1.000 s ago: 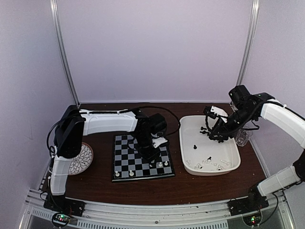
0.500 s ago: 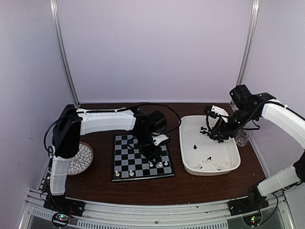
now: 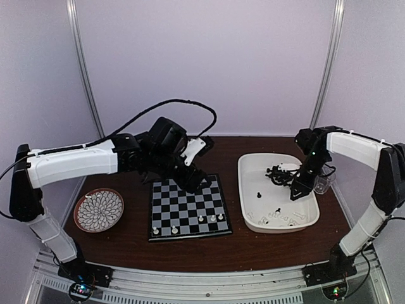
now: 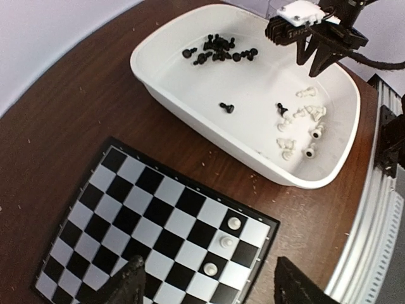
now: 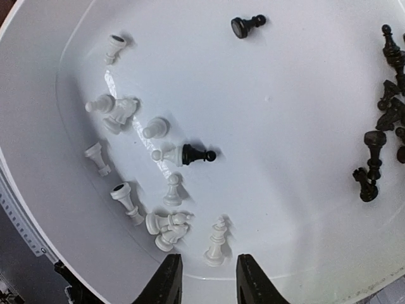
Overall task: Set up the chess pieces on the board
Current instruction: Pick up the pawn from the storage box.
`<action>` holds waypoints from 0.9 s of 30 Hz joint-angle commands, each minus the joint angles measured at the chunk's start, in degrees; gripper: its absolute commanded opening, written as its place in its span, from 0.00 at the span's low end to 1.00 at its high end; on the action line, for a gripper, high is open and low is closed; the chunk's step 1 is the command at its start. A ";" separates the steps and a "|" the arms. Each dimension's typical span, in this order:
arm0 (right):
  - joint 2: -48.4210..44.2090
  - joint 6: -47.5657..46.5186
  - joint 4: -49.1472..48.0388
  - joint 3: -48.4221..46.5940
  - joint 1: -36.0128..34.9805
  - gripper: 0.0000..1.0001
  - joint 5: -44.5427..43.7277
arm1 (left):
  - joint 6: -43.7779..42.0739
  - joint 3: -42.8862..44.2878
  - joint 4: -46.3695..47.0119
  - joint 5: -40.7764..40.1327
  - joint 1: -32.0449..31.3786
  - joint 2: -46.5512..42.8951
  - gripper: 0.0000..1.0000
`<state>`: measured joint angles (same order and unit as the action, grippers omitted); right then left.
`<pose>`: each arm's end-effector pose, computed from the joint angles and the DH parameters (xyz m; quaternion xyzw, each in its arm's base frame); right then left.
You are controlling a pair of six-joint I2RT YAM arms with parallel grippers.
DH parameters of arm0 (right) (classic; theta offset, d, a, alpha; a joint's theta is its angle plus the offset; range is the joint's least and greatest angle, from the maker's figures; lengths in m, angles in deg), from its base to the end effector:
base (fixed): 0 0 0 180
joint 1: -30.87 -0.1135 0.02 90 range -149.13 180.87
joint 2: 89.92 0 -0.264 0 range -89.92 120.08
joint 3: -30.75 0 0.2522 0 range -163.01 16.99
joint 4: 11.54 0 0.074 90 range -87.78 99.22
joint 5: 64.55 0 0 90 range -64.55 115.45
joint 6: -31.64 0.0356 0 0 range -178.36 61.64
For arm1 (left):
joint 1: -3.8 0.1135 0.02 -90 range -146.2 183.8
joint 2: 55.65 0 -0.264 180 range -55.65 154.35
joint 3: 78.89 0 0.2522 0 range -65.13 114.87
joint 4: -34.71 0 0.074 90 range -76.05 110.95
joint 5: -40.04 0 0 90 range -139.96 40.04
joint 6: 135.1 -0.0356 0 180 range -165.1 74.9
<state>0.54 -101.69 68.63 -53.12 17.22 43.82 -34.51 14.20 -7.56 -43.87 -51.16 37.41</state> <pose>0.2682 0.0767 0.2409 -0.4747 0.8651 0.1471 0.0678 0.2078 -0.3029 0.3037 0.3647 0.8374 -0.2597 0.3136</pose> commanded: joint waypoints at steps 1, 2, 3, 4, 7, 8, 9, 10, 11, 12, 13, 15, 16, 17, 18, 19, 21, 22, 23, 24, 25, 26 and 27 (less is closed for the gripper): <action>0.98 -2.74 1.21 0.85 -1.21 0.33 0.85 | 0.27 -4.67 15.19 -4.39 0.03 0.27 0.74; 1.53 -2.77 0.56 1.05 -2.02 0.33 1.84 | 0.39 -4.16 14.96 -4.05 0.09 0.66 0.74; 2.45 -3.14 0.48 1.03 -2.90 0.33 3.00 | 0.40 -3.51 14.22 -3.60 0.05 0.98 0.74; 3.39 -3.69 0.55 1.02 -3.74 0.33 4.46 | 0.40 -2.96 13.52 -3.10 0.06 1.21 0.73; 6.58 -3.77 -0.83 1.31 -5.30 0.33 9.09 | 0.11 -1.46 11.78 -2.49 0.10 1.79 0.71; 8.02 -3.59 -1.05 0.98 -5.72 0.34 10.54 | 0.13 -1.05 11.12 -2.48 0.19 1.90 0.71; 9.41 -3.41 -1.16 0.66 -6.09 0.34 11.67 | 0.01 -0.68 10.62 -2.44 0.14 2.02 0.71; 10.90 -3.10 -1.32 0.26 -6.63 0.34 12.44 | -0.03 -0.39 10.26 -2.48 0.14 1.97 0.70; 12.17 -2.85 -1.47 -0.03 -6.76 0.34 12.91 | 0.11 -0.26 9.99 -2.37 0.13 2.08 0.70; 13.34 -2.41 -2.05 -0.30 -6.91 0.34 13.19 | 0.13 -0.16 9.81 -2.26 0.14 2.11 0.70; 14.43 -2.07 -2.45 -0.56 -6.92 0.34 13.29 | 0.14 -0.02 9.61 -2.15 0.07 2.24 0.70; 16.68 -1.93 -2.04 -1.48 -6.93 0.34 13.84 | 0.41 0.35 9.06 -2.12 0.17 2.61 0.69; 18.11 -2.00 -1.64 -1.98 -6.92 0.34 14.44 | 0.53 0.46 8.79 -2.01 0.10 2.82 0.69; 18.64 -2.09 -1.36 -2.31 -6.92 0.34 15.05 | 0.67 0.47 8.72 -1.93 0.15 2.98 0.68; 19.78 -1.94 -1.31 -2.66 -6.96 0.34 15.57 | 0.73 0.47 8.74 -1.92 0.12 3.19 0.68; 20.56 -1.69 -1.34 -3.06 -6.92 0.34 15.92 | 0.81 0.47 8.74 -1.76 0.09 3.35 0.68; 22.20 -1.23 -0.99 -4.08 -6.92 0.34 16.24 | 1.07 0.63 8.54 -1.45 0.11 3.61 0.67; 22.82 -0.99 -0.82 -4.62 -6.92 0.33 16.26 | 1.16 0.71 8.55 -1.30 0.07 3.70 0.67; 23.30 -0.66 -0.88 -4.98 -6.92 0.32 16.27 | 1.21 0.74 8.50 -1.09 0.10 3.79 0.67; 23.62 -0.30 -1.05 -5.38 -6.93 0.29 16.26 | 1.27 0.74 8.44 -0.96 0.05 3.91 0.67; 23.82 0.00 -1.19 -5.54 -6.92 0.26 16.19 | 1.27 0.71 8.43 -0.72 0.11 3.96 0.67; 23.88 0.20 -1.22 -5.72 -6.96 0.19 16.18 | 1.35 0.81 8.35 -0.58 0.11 3.99 0.67; 23.82 0.26 -1.06 -5.89 -6.86 0.13 16.24 | 1.36 0.82 8.26 -0.49 0.10 4.10 0.66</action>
<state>23.60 -102.23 67.38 -57.42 10.48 58.83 -33.81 13.28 -0.15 -45.69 -51.16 40.95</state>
